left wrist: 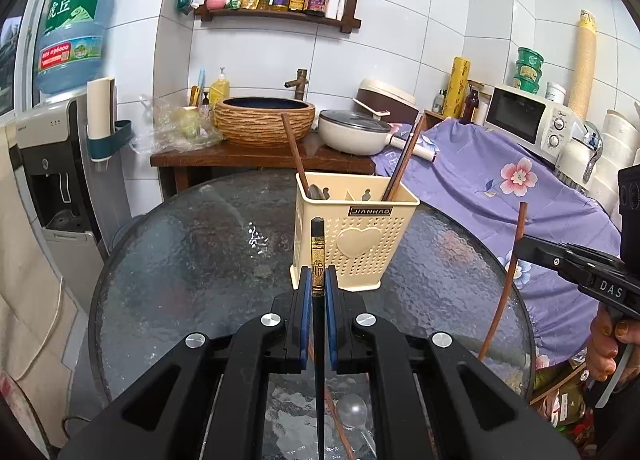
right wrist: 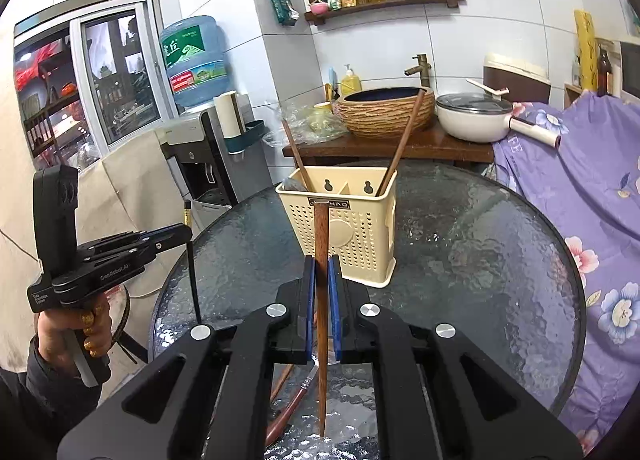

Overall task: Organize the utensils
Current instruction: 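Lift both held chopsticks up over the cream holder, then lower both chopsticks into the holder and open both tools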

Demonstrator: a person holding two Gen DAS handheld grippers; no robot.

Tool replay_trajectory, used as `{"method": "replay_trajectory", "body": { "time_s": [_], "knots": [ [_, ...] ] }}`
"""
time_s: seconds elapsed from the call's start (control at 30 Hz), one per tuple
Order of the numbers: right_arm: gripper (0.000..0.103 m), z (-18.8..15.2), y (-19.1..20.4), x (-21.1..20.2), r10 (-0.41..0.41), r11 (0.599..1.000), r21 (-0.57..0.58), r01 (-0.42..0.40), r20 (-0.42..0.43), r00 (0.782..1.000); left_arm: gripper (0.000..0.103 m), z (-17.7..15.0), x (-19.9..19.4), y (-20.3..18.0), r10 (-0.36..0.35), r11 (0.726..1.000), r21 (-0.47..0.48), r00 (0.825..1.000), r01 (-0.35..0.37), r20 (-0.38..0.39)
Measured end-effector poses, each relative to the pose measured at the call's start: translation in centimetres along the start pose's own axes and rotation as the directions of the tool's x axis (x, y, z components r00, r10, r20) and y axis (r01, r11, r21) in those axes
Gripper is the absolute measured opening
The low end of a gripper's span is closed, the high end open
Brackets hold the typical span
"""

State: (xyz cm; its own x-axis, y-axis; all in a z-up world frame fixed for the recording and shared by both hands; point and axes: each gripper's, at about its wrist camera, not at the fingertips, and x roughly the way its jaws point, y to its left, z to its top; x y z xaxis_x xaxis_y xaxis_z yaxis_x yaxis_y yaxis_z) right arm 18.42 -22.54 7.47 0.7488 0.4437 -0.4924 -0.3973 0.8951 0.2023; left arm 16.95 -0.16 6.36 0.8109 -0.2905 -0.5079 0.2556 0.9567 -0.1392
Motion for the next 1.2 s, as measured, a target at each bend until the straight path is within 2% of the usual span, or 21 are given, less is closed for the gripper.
{"method": "replay_trajectory", "body": {
  "time_s": [0.53, 0.7, 0.93, 1.0, 1.07, 1.2],
  "knots": [
    [0.007, 4.6, 1.8, -1.9, -0.003, 0.998, -0.061, 0.007, 0.063, 0.998, 0.007, 4.3, -1.8, -0.8, -0.019, 0.999, 0.04, 0.997, 0.015, 0.079],
    [0.007, 8.3, 2.0, -2.5, -0.011, 0.997, -0.07, 0.019, 0.111, 0.994, 0.007, 7.9, -2.3, -1.8, -0.039, 0.997, 0.066, 0.993, 0.031, 0.113],
    [0.007, 14.6, 2.8, -2.5, -0.054, 0.995, -0.07, 0.069, 0.203, 0.978, 0.007, 14.2, -1.9, -2.5, -0.054, 0.998, 0.043, 0.986, 0.048, 0.157],
    [0.007, 15.8, 3.0, -2.3, -0.067, 0.994, -0.069, 0.084, 0.218, 0.974, 0.007, 16.3, -1.3, -2.7, -0.03, 0.999, 0.03, 0.982, 0.025, 0.187],
    [0.007, 17.4, 3.4, -1.8, -0.101, 0.988, -0.088, 0.125, 0.238, 0.966, 0.007, 17.9, -0.5, -2.6, -0.041, 0.999, 0.0, 0.981, 0.042, 0.191],
    [0.007, 19.2, 3.3, -0.3, -0.15, 0.98, -0.085, 0.179, 0.278, 0.949, 0.007, 19.8, 1.3, -2.8, -0.003, 1.0, -0.024, 0.976, 0.009, 0.219]
  ]
}}
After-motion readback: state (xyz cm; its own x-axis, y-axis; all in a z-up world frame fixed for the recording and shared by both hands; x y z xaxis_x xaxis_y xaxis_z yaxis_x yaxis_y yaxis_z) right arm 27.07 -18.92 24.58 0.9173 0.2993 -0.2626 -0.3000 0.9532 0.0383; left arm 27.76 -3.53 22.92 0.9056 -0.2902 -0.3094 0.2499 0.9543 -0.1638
